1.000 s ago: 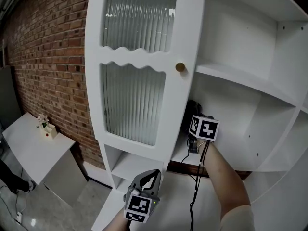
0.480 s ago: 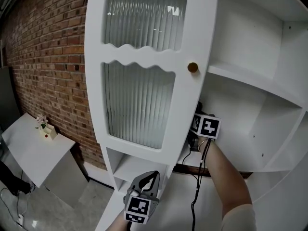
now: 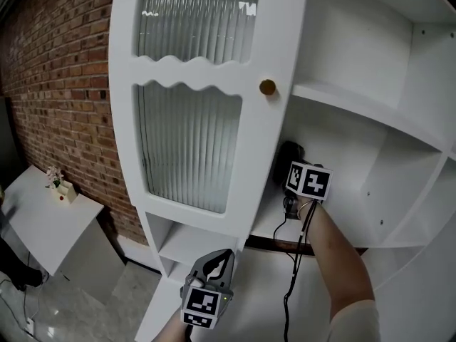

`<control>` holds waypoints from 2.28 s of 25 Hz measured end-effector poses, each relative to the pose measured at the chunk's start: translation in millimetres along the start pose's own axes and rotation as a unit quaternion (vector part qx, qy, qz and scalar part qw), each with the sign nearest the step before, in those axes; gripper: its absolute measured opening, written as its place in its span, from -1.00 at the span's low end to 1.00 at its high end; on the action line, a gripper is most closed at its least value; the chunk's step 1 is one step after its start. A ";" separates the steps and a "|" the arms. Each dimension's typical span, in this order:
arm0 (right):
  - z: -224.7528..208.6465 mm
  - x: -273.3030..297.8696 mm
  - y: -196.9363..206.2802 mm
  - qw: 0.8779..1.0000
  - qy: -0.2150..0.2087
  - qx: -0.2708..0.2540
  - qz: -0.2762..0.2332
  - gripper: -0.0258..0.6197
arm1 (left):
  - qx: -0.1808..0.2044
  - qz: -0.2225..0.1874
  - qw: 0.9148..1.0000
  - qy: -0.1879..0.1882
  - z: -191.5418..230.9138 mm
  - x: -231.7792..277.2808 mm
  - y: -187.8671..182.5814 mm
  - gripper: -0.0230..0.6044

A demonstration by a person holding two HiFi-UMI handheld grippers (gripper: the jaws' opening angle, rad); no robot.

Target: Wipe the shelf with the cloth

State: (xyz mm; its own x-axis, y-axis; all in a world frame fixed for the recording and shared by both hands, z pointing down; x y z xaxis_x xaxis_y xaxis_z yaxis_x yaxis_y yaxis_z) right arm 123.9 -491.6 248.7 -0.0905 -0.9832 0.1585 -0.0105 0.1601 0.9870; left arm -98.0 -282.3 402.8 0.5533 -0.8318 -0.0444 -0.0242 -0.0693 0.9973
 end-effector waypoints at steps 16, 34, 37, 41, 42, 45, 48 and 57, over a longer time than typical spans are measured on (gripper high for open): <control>-116.4 -38.4 3.1 0.999 0.052 0.005 0.008 -0.67 | 0.013 0.017 1.000 0.023 -56.7 18.0 0.1 -0.88; -211.4 -79.9 5.4 0.987 0.159 0.027 -0.012 -0.68 | 0.009 0.030 0.999 0.027 -103.4 37.6 -0.5 -0.88; -212.8 -78.7 6.8 0.987 0.155 0.028 -0.009 -0.68 | 0.009 0.029 0.999 0.026 -106.6 37.5 -0.8 -0.88; -209.0 -83.4 6.7 0.989 0.146 0.032 -0.006 -0.68 | 0.009 0.031 0.999 0.025 -103.0 33.1 0.4 -0.88; -205.5 -84.7 5.3 0.989 0.143 0.030 -0.006 -0.68 | 0.009 0.031 0.999 0.025 -101.2 32.0 0.3 -0.88; -178.9 -86.5 -6.5 0.993 0.114 -0.004 -0.010 -0.68 | 0.010 0.029 0.999 0.025 -94.5 29.4 -1.6 -0.88; -140.3 -78.6 -10.8 0.996 0.069 -0.058 0.002 -0.68 | 0.013 0.028 0.999 0.026 -86.7 23.8 -2.9 -0.88; -28.1 -38.1 -5.4 0.967 0.016 -0.253 0.039 -0.67 | 0.011 0.030 0.999 0.019 -52.4 1.2 1.6 -0.88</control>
State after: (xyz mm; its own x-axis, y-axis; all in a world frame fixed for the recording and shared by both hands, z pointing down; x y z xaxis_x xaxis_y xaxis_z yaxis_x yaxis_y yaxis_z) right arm 155.4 -457.5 238.0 -0.0397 -0.9736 0.2249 0.4835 0.1783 0.8570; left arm -53.8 -254.5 407.4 0.5810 -0.8137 0.0176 -0.0753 -0.0323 0.9966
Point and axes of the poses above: the fingertips, and each gripper's own axes: x forward along the fingers, z to its left, y out of its underside, the point moved 7 cm from there along -x, backward along the fingers
